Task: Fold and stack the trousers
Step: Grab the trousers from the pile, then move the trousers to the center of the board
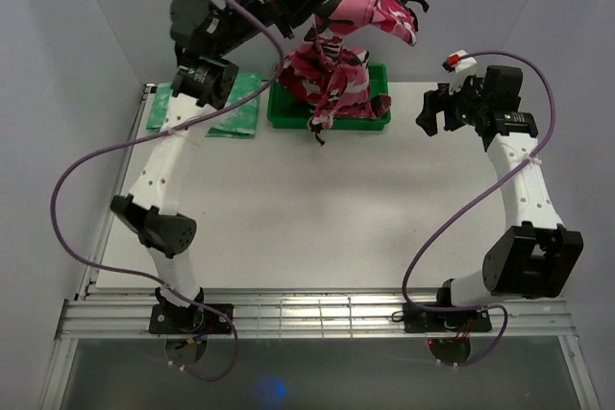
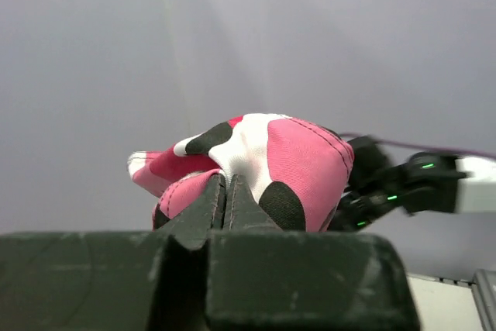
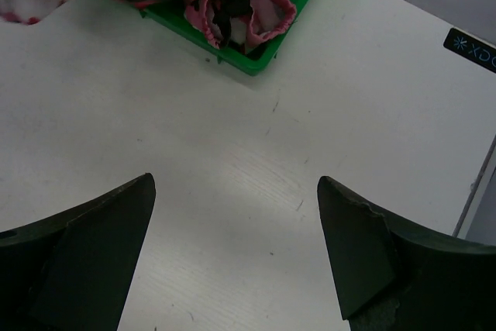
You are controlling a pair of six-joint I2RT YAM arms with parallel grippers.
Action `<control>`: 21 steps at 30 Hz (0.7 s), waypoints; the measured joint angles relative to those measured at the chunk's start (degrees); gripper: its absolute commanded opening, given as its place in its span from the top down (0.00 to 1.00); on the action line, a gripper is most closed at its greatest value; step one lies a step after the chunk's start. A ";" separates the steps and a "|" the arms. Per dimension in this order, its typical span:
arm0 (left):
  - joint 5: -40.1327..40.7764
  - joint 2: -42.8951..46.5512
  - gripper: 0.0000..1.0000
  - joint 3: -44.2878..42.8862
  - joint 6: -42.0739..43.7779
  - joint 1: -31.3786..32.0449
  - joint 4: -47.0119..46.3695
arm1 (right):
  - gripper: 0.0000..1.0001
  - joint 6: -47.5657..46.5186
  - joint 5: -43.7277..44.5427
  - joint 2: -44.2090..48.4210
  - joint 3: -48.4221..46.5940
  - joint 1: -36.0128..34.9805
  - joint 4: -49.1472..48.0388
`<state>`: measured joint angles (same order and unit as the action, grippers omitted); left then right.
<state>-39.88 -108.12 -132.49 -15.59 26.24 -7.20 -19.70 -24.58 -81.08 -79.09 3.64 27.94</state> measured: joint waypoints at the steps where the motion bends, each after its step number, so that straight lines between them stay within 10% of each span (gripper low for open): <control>1: -0.68 3.67 1.00 1.09 0.09 0.13 0.24 | 0.10 0.04 -0.72 -1.66 -1.33 0.00 -0.50; 12: -6.60 35.93 1.00 40.39 7.21 -0.52 14.01 | 0.09 1.97 -7.87 -12.20 -10.40 -0.02 -1.75; 21: 5.49 26.69 1.00 64.41 9.73 -2.05 23.69 | 0.06 1.57 -11.41 -10.47 -3.41 -6.10 1.90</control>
<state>-34.39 -81.43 -68.07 -5.87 24.18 16.49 -18.13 -35.99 -91.55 -82.50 -2.46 29.85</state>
